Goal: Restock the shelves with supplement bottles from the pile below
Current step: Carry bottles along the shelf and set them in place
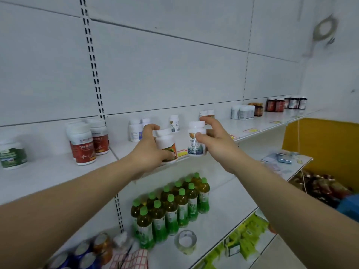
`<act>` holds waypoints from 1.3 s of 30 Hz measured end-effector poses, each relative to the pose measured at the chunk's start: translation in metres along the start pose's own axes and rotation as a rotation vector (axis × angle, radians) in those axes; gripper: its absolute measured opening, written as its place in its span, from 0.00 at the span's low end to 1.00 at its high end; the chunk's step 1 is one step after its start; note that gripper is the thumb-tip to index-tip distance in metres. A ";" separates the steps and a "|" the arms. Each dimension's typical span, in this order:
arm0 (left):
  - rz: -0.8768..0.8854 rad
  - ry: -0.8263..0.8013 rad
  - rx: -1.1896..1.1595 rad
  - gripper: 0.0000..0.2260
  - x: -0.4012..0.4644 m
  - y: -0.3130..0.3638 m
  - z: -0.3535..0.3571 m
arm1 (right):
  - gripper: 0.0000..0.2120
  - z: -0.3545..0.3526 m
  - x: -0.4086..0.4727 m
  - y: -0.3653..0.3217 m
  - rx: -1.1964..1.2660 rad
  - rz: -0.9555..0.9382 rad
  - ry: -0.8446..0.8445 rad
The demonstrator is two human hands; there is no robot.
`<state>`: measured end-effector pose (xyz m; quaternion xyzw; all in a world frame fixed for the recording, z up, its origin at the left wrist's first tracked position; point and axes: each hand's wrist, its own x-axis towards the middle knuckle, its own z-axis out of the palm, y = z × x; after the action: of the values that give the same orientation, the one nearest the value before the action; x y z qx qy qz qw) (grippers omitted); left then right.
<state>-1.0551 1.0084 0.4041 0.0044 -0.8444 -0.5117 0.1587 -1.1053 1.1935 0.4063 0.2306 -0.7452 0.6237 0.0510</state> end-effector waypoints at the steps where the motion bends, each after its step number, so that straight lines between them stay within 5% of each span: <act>1: -0.007 0.014 0.017 0.33 0.012 -0.002 0.004 | 0.22 -0.003 0.013 0.007 -0.004 0.005 -0.014; 16: -0.142 0.114 0.255 0.34 0.169 -0.030 0.063 | 0.25 -0.037 0.227 0.109 -0.269 0.014 -0.296; 24: -0.261 0.288 0.295 0.37 0.201 -0.028 0.102 | 0.24 -0.041 0.314 0.143 -0.404 -0.186 -0.494; 33: -0.325 0.417 0.361 0.35 0.205 -0.021 0.124 | 0.22 -0.022 0.362 0.163 -0.486 -0.313 -0.525; 39: -0.327 0.418 0.379 0.36 0.206 -0.024 0.122 | 0.31 -0.013 0.367 0.152 -0.640 -0.521 -0.424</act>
<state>-1.2881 1.0677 0.3858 0.2744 -0.8619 -0.3521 0.2405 -1.4957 1.1209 0.4049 0.5051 -0.8114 0.2680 0.1209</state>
